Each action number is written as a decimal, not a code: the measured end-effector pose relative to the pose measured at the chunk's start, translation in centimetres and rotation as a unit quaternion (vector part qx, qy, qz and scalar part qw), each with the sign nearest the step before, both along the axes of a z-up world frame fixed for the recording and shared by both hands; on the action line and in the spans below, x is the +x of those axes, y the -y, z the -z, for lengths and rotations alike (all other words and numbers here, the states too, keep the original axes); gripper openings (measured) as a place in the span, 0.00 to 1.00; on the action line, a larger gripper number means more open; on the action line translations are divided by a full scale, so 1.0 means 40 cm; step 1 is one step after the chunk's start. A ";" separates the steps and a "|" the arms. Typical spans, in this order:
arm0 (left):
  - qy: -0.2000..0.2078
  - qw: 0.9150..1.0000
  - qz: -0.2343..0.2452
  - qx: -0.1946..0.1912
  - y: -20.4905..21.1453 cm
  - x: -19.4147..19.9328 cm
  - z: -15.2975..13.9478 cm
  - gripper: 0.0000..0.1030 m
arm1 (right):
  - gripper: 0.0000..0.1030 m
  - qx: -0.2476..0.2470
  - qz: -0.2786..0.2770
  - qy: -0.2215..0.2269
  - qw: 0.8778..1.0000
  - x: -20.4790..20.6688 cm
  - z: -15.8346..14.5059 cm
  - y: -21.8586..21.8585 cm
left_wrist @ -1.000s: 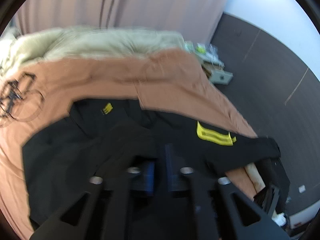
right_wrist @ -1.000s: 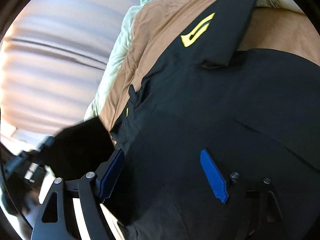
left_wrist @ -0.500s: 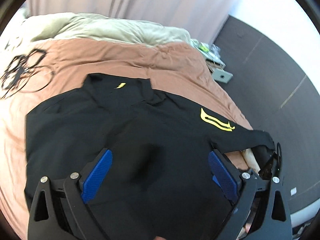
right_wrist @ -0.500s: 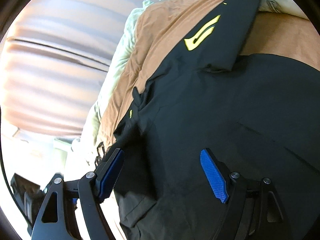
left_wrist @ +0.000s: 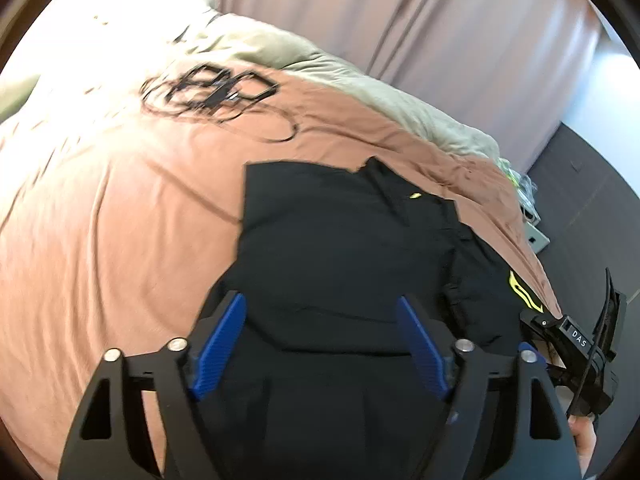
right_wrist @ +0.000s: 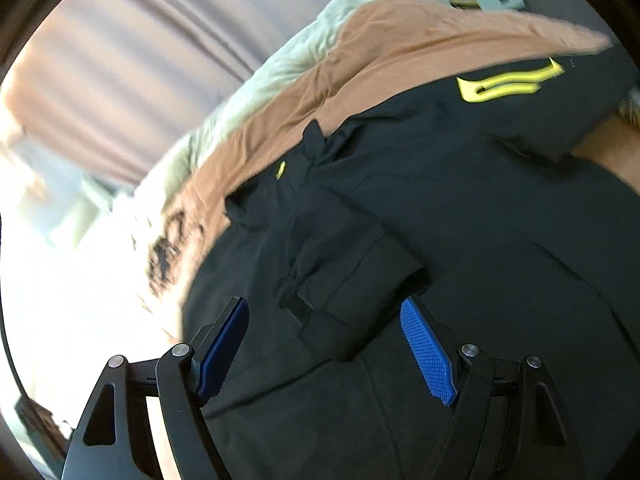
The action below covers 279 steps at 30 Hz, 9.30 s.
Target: Fold large clothes
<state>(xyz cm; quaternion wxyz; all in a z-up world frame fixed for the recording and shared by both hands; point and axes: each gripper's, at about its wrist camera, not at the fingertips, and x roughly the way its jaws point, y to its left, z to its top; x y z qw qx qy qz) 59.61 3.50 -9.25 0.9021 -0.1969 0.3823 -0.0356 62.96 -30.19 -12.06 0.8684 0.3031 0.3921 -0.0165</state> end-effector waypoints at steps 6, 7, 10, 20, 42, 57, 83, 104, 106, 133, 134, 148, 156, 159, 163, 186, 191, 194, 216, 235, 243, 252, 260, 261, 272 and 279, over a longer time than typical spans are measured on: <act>-0.037 0.999 -0.013 0.008 -0.089 0.021 0.083 0.61 | 0.76 -0.122 -0.037 -0.041 0.991 0.057 0.041 -0.101; -0.045 0.999 -0.014 0.015 -0.094 0.022 0.093 0.61 | 0.76 -0.136 -0.041 -0.048 0.989 0.058 0.048 -0.110; -0.066 0.998 -0.010 0.018 -0.110 0.027 0.133 0.49 | 0.76 -0.162 -0.045 -0.068 0.983 0.066 0.081 -0.122; -0.112 0.994 0.018 0.004 -0.125 0.036 0.198 0.39 | 0.66 -0.185 -0.064 -0.126 0.973 0.103 0.125 -0.093; -0.099 0.995 0.012 -0.027 -0.142 0.045 0.197 0.39 | 0.81 -0.377 -0.211 -0.154 0.889 0.170 0.117 -0.232; -0.085 0.996 0.020 -0.027 -0.115 0.045 0.176 0.39 | 0.59 -0.429 -0.037 -0.143 0.891 0.133 -0.132 0.169; -0.013 0.996 0.083 0.015 0.096 0.034 0.058 0.87 | 0.59 -0.210 0.150 -0.093 0.962 -0.190 -0.210 0.800; -0.013 0.998 0.045 0.043 0.056 -0.001 0.081 0.88 | 0.57 0.003 0.300 -0.020 0.954 -0.218 -0.027 1.061; -0.010 0.998 0.041 0.053 0.048 -0.008 0.082 0.88 | 0.42 0.017 0.324 -0.012 0.946 -0.225 -0.009 1.083; 0.021 0.999 0.028 0.018 -0.021 -0.033 0.014 0.88 | 0.03 -0.167 0.079 0.153 0.971 0.034 -0.575 0.544; 0.023 0.999 0.028 0.021 -0.026 -0.036 0.011 0.88 | 0.03 -0.171 0.062 0.155 0.971 0.050 -0.587 0.495; 0.035 0.999 -0.020 -0.023 -0.174 -0.071 -0.016 0.88 | 0.03 -0.201 -0.102 0.148 0.963 0.155 -0.537 0.010; 0.046 0.998 -0.042 -0.020 -0.216 -0.080 -0.024 0.88 | 0.03 -0.198 -0.150 0.096 0.964 0.219 -0.322 -0.212; 0.043 0.997 -0.053 -0.030 -0.240 -0.080 -0.018 0.87 | 0.06 -0.193 -0.174 0.047 0.964 0.253 -0.206 -0.287; 0.034 0.997 -0.065 -0.036 -0.268 -0.079 -0.007 0.87 | 0.54 -0.126 -0.232 -0.023 0.964 0.267 -0.080 -0.334; 0.002 0.995 -0.095 -0.042 -0.299 -0.057 0.033 0.87 | 0.67 -0.013 -0.296 -0.027 0.955 0.207 -0.071 -0.240; 0.006 0.995 -0.093 -0.041 -0.295 -0.063 0.028 0.88 | 0.74 -0.006 -0.234 -0.027 0.972 0.214 -0.069 -0.161; 0.007 0.994 -0.095 -0.044 -0.301 -0.064 0.028 0.88 | 0.74 -0.036 -0.194 -0.069 0.978 0.230 -0.014 -0.125; -0.005 0.993 -0.107 -0.055 -0.336 -0.062 0.045 0.88 | 0.65 0.042 -0.361 0.003 0.932 0.290 -0.072 -0.455; 0.012 0.999 -0.044 -0.006 -0.183 -0.173 -0.066 0.88 | 0.66 -0.061 -0.260 -0.009 0.964 0.036 -0.130 -0.143; 0.015 1.000 0.003 -0.008 -0.074 -0.295 -0.091 0.88 | 0.80 -0.084 -0.208 -0.005 0.975 -0.138 -0.180 0.065; 0.038 0.999 -0.013 0.000 -0.096 -0.470 -0.137 0.99 | 0.97 -0.083 -0.159 -0.008 0.984 -0.283 -0.155 0.228; 0.043 0.999 -0.025 0.007 -0.134 -0.649 -0.158 0.99 | 0.99 -0.090 -0.143 0.003 0.986 -0.443 -0.149 0.294; 0.045 0.999 -0.026 0.005 -0.139 -0.671 -0.161 0.99 | 0.99 -0.093 -0.141 0.006 0.986 -0.467 -0.149 0.298; 0.059 0.998 -0.034 -0.002 -0.143 -0.915 -0.171 0.99 | 0.93 -0.096 -0.125 0.035 0.987 -0.702 -0.143 0.374; 0.061 0.997 -0.036 -0.003 -0.148 -1.009 -0.147 0.95 | 0.92 -0.087 -0.124 0.038 0.988 -0.800 -0.120 0.417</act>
